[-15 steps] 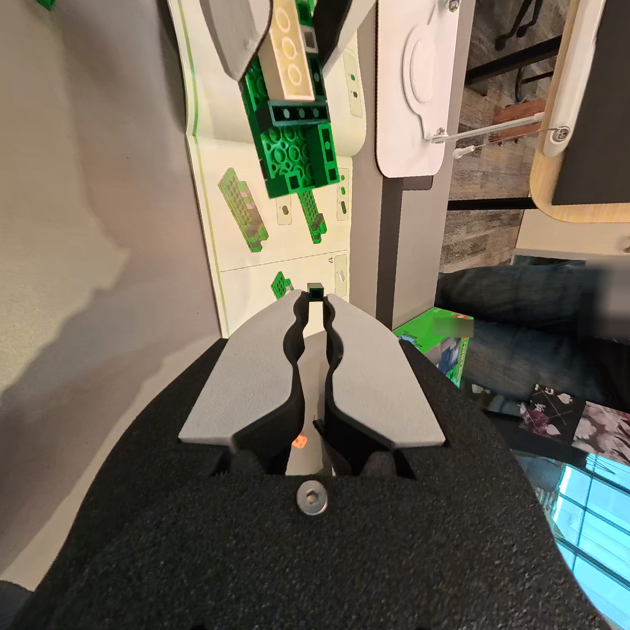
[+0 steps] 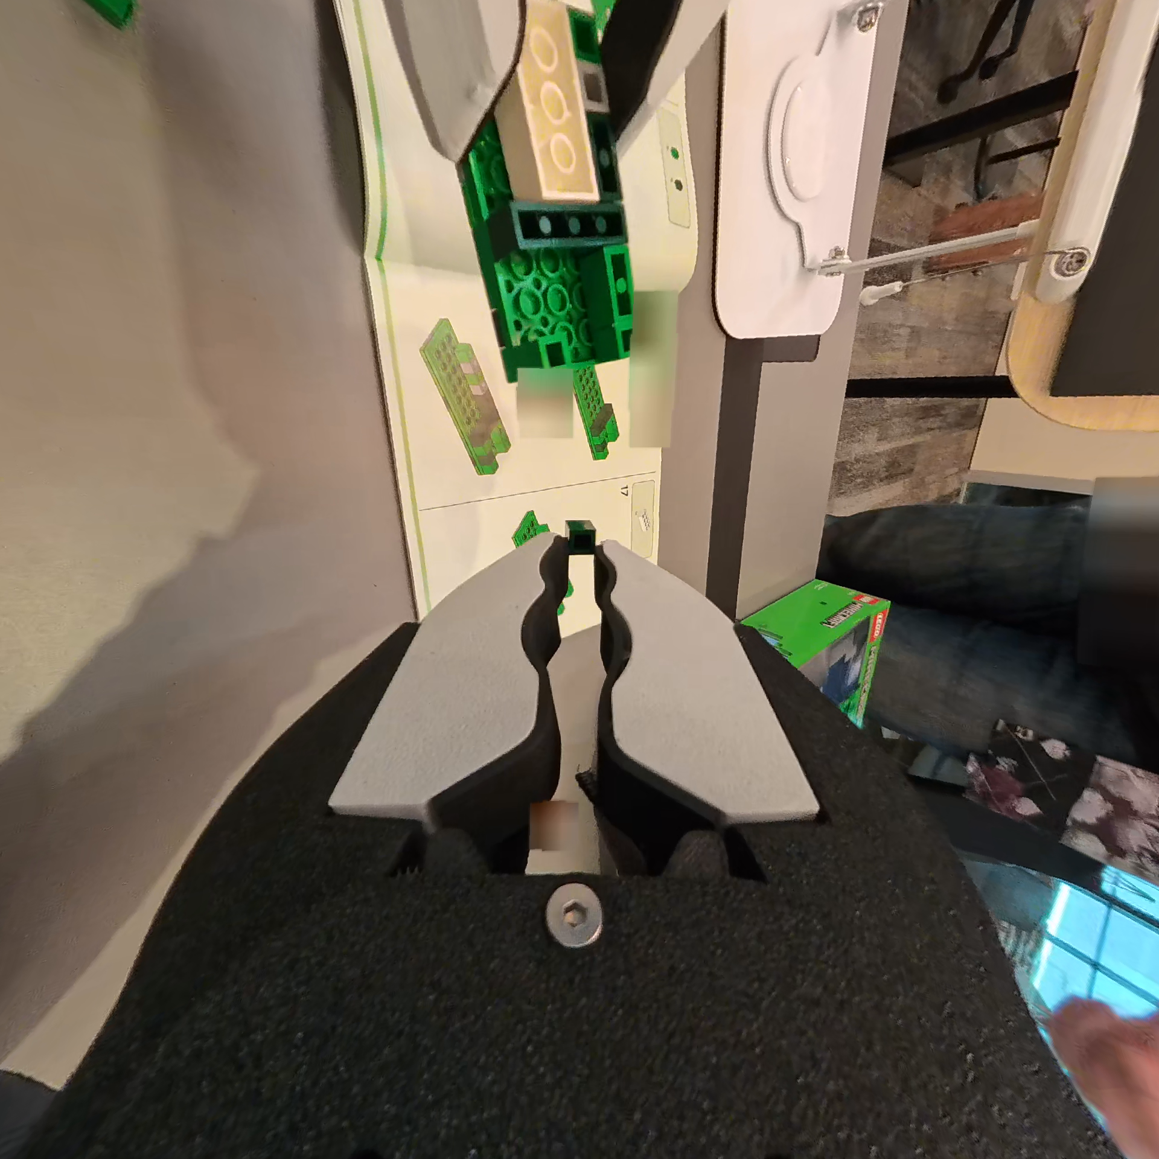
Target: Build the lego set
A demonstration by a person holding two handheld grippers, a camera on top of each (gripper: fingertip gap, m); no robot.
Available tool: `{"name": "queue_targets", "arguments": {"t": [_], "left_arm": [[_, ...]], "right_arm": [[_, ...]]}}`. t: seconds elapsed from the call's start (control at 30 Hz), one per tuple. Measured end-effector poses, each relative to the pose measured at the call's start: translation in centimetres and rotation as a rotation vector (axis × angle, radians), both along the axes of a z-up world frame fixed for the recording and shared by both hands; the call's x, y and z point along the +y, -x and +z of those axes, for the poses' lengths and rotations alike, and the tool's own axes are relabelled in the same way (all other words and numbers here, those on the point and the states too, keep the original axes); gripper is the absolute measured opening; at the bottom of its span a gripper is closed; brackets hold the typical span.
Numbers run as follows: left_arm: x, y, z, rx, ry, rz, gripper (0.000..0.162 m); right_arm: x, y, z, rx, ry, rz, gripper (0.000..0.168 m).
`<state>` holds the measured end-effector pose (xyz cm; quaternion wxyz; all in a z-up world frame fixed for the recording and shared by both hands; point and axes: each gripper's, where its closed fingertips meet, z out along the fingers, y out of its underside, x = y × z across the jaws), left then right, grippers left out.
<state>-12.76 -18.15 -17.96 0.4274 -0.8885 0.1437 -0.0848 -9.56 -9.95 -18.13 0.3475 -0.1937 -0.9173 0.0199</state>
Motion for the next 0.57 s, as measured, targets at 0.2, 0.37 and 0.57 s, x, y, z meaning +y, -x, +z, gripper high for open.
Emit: {"name": "queue_targets", "arguments": {"t": [0.2, 0.37, 0.57], "left_arm": [[-0.1, 0.3, 0.1, 0.001, -0.004, 0.005, 0.033], [-0.3, 0.8, 0.9, 0.002, -0.03, 0.025, 0.033], [-0.4, 1.1, 1.0, -0.001, -0.035, 0.031, 0.033]], "right_arm": [[-0.5, -0.2, 0.0, 0.004, -0.009, 0.017, 0.008], [-1.9, -0.6, -0.2, 0.006, -0.049, 0.049, 0.008], [-4.5, -1.6, 0.0, 0.033, -0.098, 0.121, 0.008]]}}
